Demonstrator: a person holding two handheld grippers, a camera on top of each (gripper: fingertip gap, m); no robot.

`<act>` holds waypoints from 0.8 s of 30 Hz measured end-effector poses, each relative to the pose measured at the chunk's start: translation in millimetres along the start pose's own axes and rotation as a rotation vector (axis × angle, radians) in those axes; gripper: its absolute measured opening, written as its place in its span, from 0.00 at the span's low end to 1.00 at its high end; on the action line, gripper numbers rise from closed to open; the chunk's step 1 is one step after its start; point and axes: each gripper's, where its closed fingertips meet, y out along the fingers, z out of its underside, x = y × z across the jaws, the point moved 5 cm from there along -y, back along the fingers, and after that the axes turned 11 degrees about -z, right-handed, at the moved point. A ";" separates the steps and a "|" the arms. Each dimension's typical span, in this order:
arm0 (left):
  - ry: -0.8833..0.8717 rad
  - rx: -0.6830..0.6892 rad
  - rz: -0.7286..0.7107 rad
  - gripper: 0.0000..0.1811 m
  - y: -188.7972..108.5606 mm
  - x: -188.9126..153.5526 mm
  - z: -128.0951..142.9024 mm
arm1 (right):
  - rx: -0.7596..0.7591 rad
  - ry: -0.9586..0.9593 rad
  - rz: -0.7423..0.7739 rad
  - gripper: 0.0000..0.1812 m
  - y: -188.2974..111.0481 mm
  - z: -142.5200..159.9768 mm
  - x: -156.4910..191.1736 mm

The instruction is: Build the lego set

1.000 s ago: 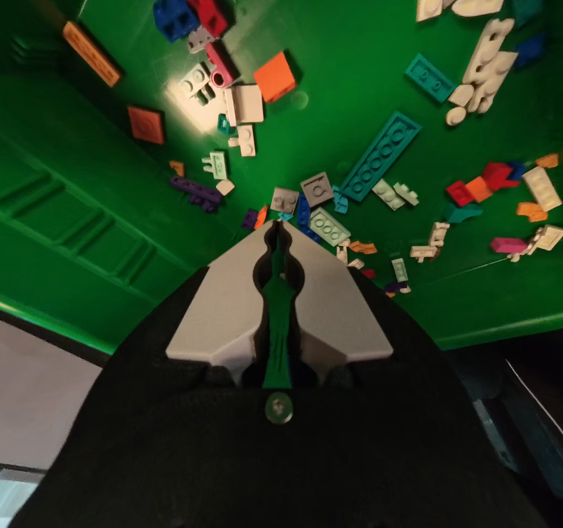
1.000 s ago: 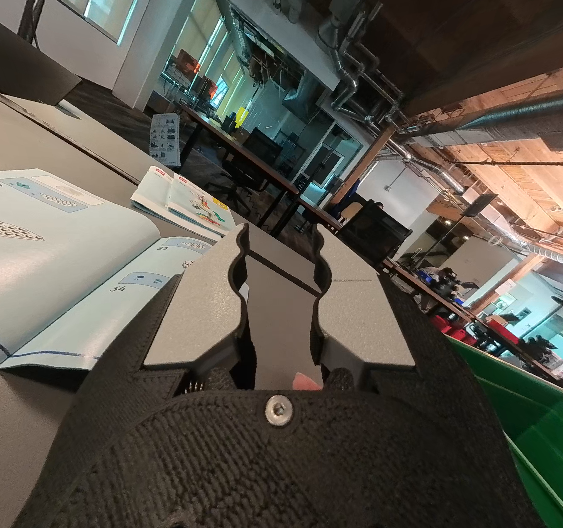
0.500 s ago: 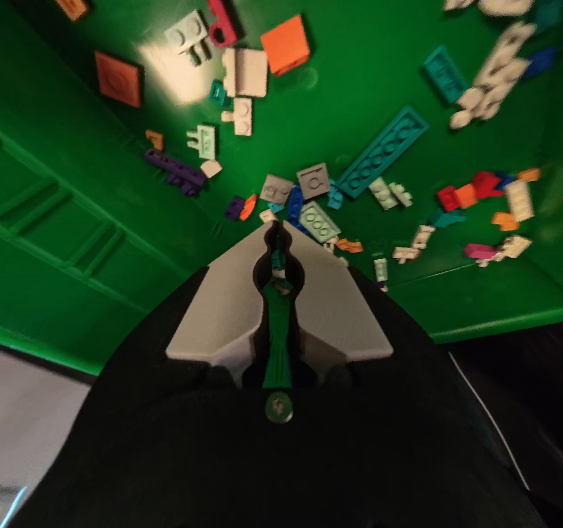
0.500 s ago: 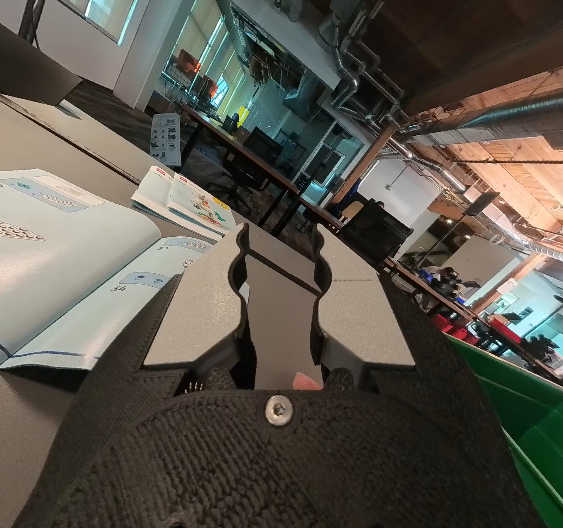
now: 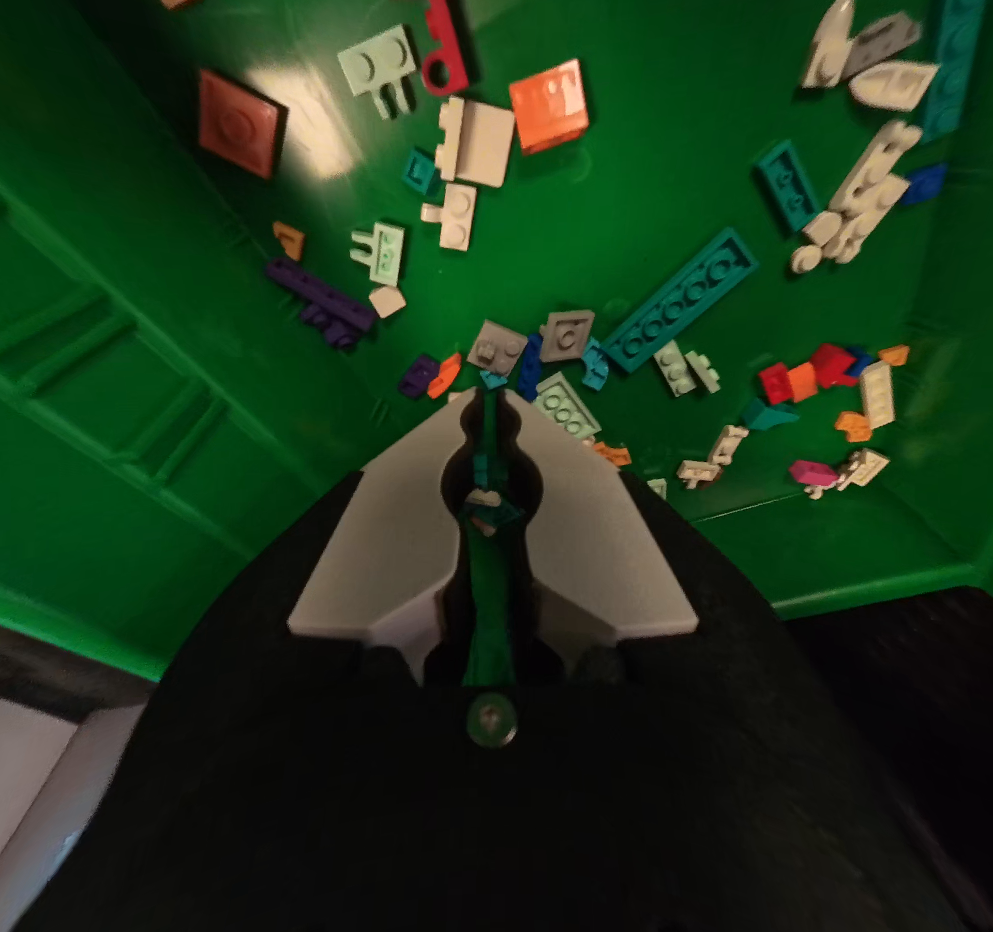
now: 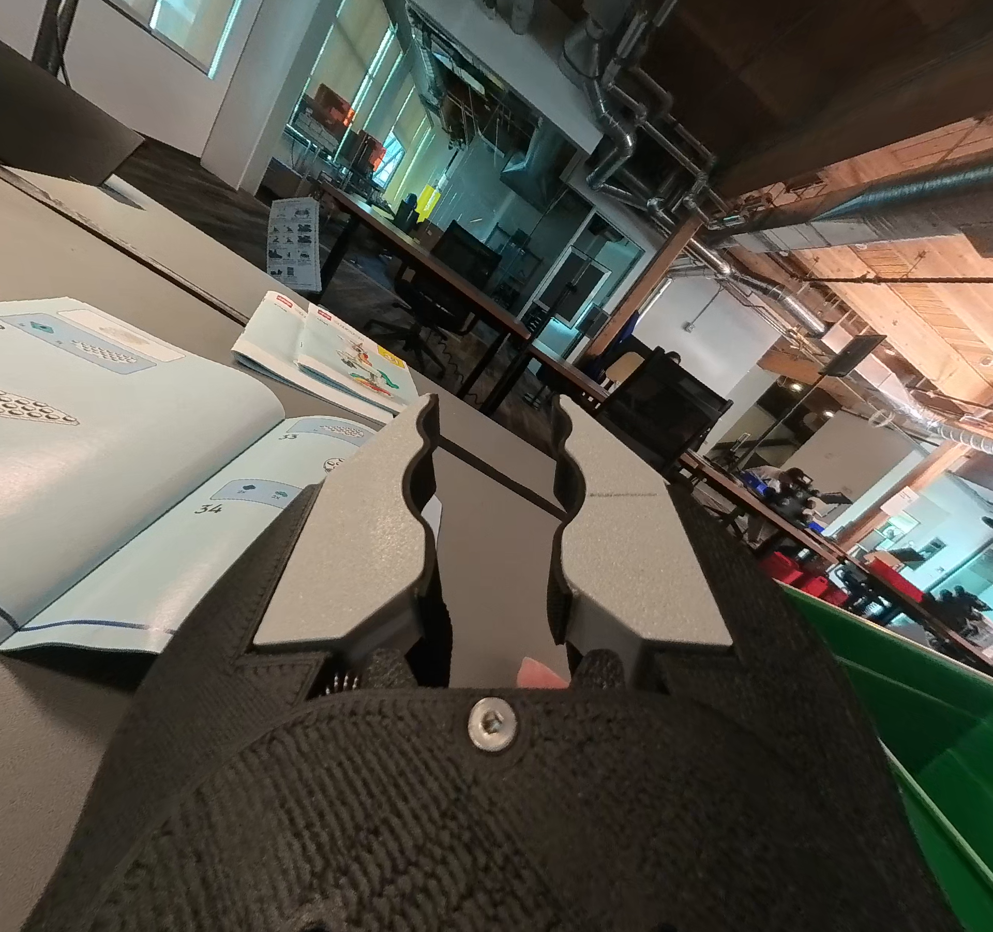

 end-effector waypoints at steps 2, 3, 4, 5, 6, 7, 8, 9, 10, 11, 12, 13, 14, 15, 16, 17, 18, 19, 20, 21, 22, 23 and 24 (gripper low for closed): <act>-0.018 -0.013 0.037 0.06 -0.4 -1.8 -2.1 | 0.000 0.001 0.000 0.22 0.1 0.2 -0.1; -0.026 -0.010 0.047 0.07 0.4 -2.2 -2.3 | 0.001 0.001 0.000 0.22 0.1 0.2 -0.1; -0.031 -0.006 0.050 0.07 1.7 -1.9 -2.6 | 0.001 0.001 0.000 0.22 0.0 0.2 -0.2; -0.036 -0.006 0.046 0.06 2.2 -1.0 -3.1 | 0.000 0.001 0.000 0.22 0.0 0.2 -0.2; -0.036 -0.011 0.043 0.05 2.1 -0.5 -3.6 | 0.001 0.001 0.000 0.22 0.0 0.1 -0.2; -0.039 -0.014 0.044 0.04 2.3 -0.3 -4.1 | 0.001 0.001 -0.001 0.22 0.0 0.1 -0.2; -0.039 -0.013 0.043 0.04 2.4 0.1 -4.1 | 0.001 0.001 -0.001 0.22 0.1 0.2 -0.1; -0.040 -0.014 0.045 0.04 2.5 0.3 -4.1 | 0.001 0.001 -0.002 0.22 0.2 0.4 -0.1; -0.038 -0.014 0.046 0.04 2.5 0.3 -4.2 | 0.001 0.002 -0.002 0.22 0.2 0.4 -0.2; -0.035 -0.015 0.046 0.04 2.5 0.4 -4.2 | 0.001 0.002 -0.002 0.22 0.2 0.4 -0.1; -0.029 -0.021 0.046 0.04 2.3 0.4 -4.1 | 0.001 0.003 -0.003 0.22 0.2 0.5 -0.1; -0.028 -0.031 0.046 0.04 1.8 0.3 -4.5 | 0.002 0.004 -0.003 0.22 0.2 0.6 -0.3; -0.034 -0.048 0.041 0.04 0.2 0.3 -5.1 | 0.001 0.004 -0.002 0.22 0.1 0.6 -0.3; -0.045 -0.070 0.022 0.04 -3.7 1.5 -5.1 | 0.001 0.005 -0.002 0.22 0.0 0.5 -0.5; -0.057 -0.108 -0.009 0.04 -11.1 2.9 -5.3 | 0.001 0.005 -0.002 0.22 -0.1 0.5 -0.4; -0.071 -0.173 -0.039 0.04 -23.3 2.1 -6.4 | 0.001 0.004 -0.001 0.22 0.0 0.5 -0.5; -0.082 -0.265 -0.058 0.04 -40.3 -2.7 -8.1 | 0.001 0.004 -0.001 0.22 0.0 0.6 -0.6; -0.080 -0.367 -0.070 0.03 -60.4 -12.1 -9.5 | 0.001 0.005 -0.001 0.22 0.0 0.7 -0.7; -0.059 -0.477 -0.087 0.04 -82.2 -25.0 -10.2 | 0.002 0.005 -0.001 0.22 0.0 0.8 -0.7; -0.033 -0.586 -0.108 0.03 -103.8 -40.6 -10.2 | 0.002 0.005 -0.001 0.22 0.1 0.7 -0.8; 0.005 -0.680 -0.117 0.03 -123.4 -60.0 -9.2 | 0.002 0.004 -0.001 0.22 0.1 0.6 -0.8; 0.053 -0.759 -0.114 0.03 -139.5 -82.6 -7.7 | 0.001 0.004 -0.001 0.22 0.2 0.5 -0.7; 0.104 -0.822 -0.092 0.03 -151.8 -107.8 -6.2 | -0.001 0.004 -0.001 0.22 0.4 0.2 -0.5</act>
